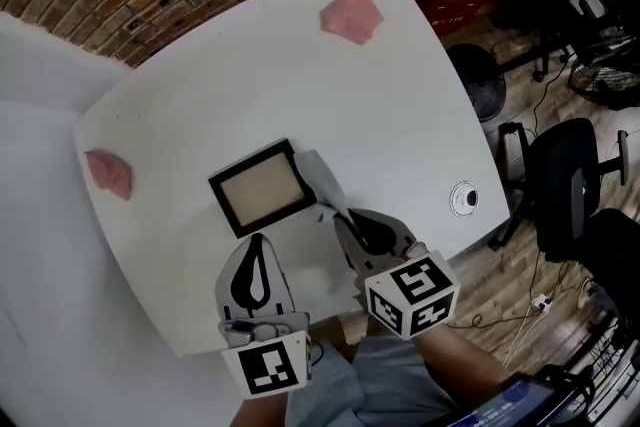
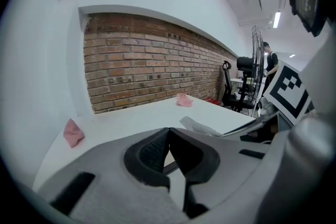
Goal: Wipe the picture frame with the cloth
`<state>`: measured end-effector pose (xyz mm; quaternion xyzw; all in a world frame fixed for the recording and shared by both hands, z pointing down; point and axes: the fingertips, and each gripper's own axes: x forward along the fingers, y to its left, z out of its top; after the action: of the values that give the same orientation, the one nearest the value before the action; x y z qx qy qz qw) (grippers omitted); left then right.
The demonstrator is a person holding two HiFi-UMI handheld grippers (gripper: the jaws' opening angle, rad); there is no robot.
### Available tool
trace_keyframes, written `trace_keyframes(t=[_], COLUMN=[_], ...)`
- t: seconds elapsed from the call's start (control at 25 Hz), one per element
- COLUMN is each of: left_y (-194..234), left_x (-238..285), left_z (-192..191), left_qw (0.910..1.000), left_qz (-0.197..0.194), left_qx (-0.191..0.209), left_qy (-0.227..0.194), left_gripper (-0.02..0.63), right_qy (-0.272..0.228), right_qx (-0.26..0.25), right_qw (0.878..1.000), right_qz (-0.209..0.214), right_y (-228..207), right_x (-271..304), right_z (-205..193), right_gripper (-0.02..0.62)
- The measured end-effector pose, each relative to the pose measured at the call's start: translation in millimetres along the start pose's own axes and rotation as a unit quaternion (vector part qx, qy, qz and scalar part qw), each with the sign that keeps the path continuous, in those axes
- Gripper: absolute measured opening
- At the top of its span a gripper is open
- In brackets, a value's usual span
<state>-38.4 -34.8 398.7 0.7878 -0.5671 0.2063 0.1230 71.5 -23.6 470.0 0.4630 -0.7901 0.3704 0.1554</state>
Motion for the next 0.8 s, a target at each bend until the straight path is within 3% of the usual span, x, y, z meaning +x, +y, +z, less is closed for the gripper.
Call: trace_keyframes(t=[0.2,0.44,0.64,0.8], left_y=[17,67,108,125], left_x=[-21,-47,-59,-57], left_z=[12,12,1,-17], left_qw=[0.9997,0.9971,0.9944,0.9939], left_qz=[0.021,0.070,0.097,0.096], left_qx=[-0.009,-0.022,-0.039,-0.053], left_qy=[-0.012,-0.020,-0.015,0.000], left_gripper=[0.009,0.009,0.009,0.009], right_qy=[-0.015,-0.012,0.039,0.075], right_qx=[-0.034,-0.073,-0.092,-0.102], right_qw=[0.999,0.996,0.994,0.991], right_qz=[0.021,0.058,0.049,0.038], right_y=[32,88,108,113], right_x=[-1,31,73,93], right_z=[24,40,18,0], right_gripper=[0.038,0.040,0.045,0.089])
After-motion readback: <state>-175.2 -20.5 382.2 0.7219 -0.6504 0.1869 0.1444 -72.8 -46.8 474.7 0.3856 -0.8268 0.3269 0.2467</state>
